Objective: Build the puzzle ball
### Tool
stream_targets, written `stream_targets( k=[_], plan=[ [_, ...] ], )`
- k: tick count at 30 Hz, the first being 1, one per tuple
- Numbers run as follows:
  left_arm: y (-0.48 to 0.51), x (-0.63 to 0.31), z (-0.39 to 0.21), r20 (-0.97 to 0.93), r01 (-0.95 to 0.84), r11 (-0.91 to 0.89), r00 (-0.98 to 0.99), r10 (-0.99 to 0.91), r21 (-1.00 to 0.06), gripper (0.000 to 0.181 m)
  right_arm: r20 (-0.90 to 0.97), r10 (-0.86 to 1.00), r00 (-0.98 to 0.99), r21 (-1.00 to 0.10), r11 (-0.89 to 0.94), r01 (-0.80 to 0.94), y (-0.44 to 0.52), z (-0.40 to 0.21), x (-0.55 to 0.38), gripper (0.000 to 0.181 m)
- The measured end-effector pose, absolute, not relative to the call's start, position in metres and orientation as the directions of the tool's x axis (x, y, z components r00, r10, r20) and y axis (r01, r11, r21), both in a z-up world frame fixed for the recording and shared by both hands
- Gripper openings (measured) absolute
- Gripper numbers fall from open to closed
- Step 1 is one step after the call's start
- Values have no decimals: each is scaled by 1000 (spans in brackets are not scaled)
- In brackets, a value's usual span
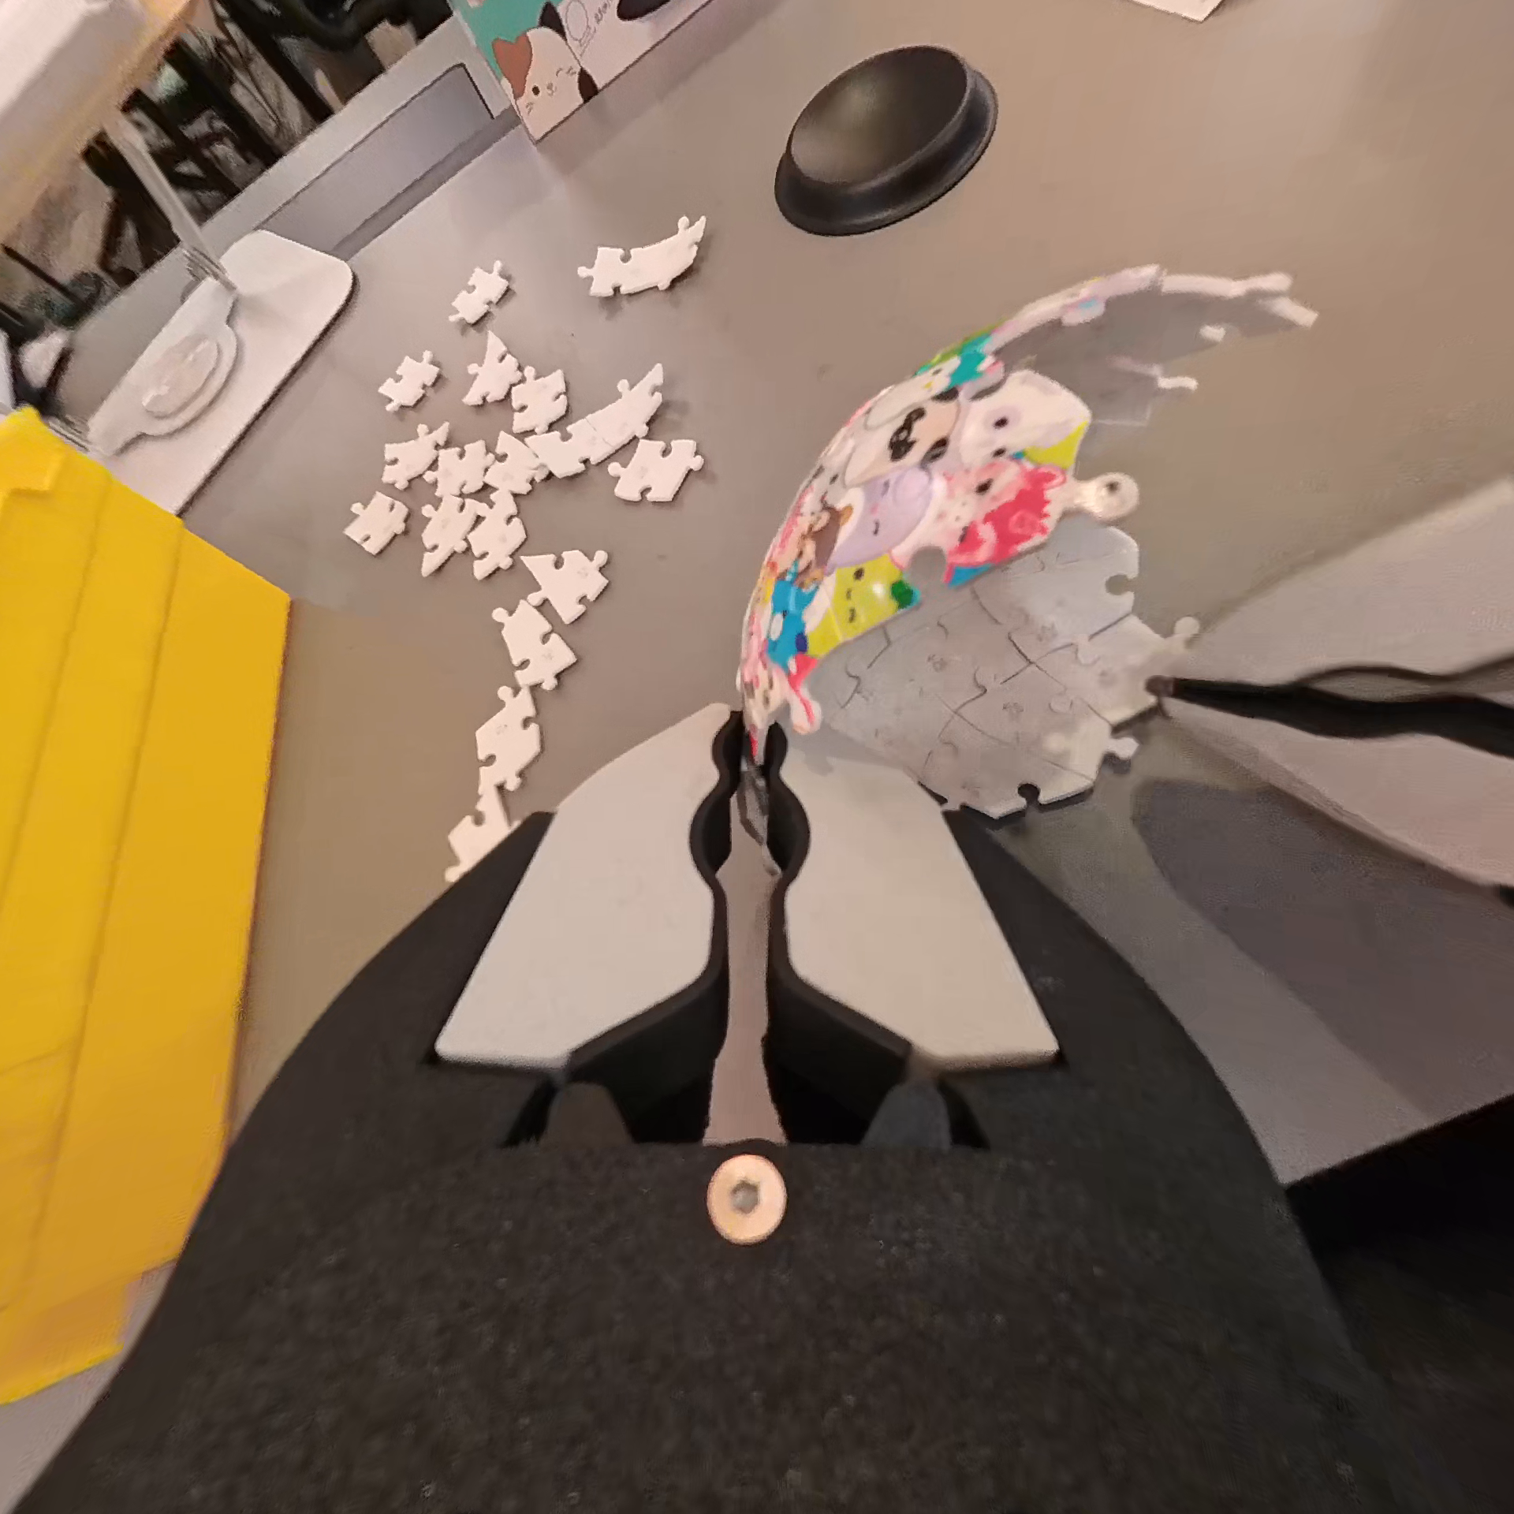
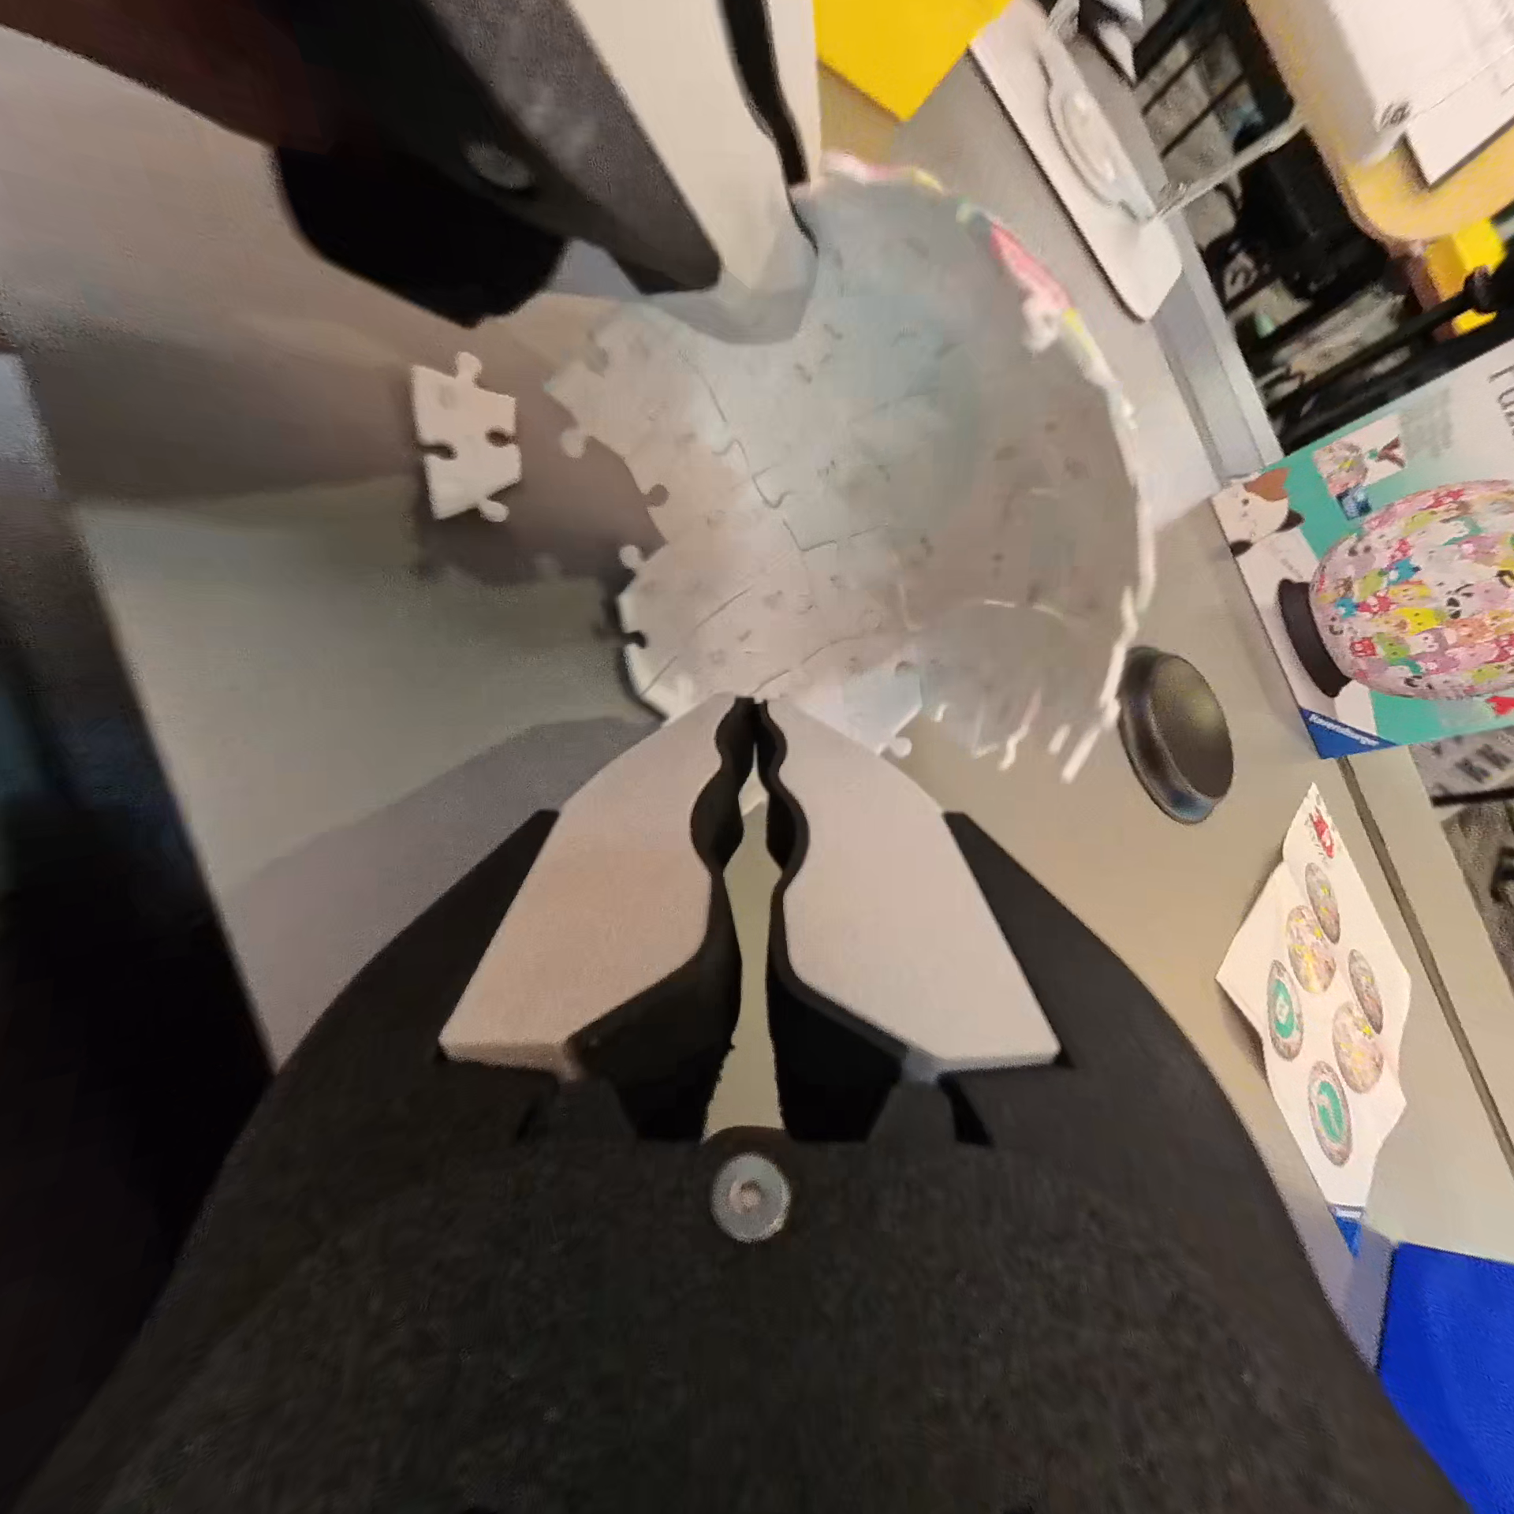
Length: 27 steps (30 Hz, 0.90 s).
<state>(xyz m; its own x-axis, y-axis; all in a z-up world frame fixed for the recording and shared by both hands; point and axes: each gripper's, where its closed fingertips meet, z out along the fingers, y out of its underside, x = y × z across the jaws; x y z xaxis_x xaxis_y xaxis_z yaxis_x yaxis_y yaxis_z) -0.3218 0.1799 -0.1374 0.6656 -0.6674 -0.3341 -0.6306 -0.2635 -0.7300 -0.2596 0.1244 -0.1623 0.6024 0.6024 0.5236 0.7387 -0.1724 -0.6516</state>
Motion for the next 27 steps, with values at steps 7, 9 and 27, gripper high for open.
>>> stream_targets(
  k=[7, 9, 27],
  plan=[
    [188, -324, -150, -81, -465, -398, 724, -685, -791, 2, 469, 665, 581, -691, -133, 710, 85, -165, -267, 0],
    [191, -324, -153, -43, -441, -408, 720, -693, -799, 2, 414, 708, 572, -720, -129, 682, 83, -169, -280, 0],
    [210, -357, -155, 39, -404, -436, 696, -717, -804, 2, 375, 801, 468, -635, -146, 759, 129, -190, -330, 12]
  ],
)
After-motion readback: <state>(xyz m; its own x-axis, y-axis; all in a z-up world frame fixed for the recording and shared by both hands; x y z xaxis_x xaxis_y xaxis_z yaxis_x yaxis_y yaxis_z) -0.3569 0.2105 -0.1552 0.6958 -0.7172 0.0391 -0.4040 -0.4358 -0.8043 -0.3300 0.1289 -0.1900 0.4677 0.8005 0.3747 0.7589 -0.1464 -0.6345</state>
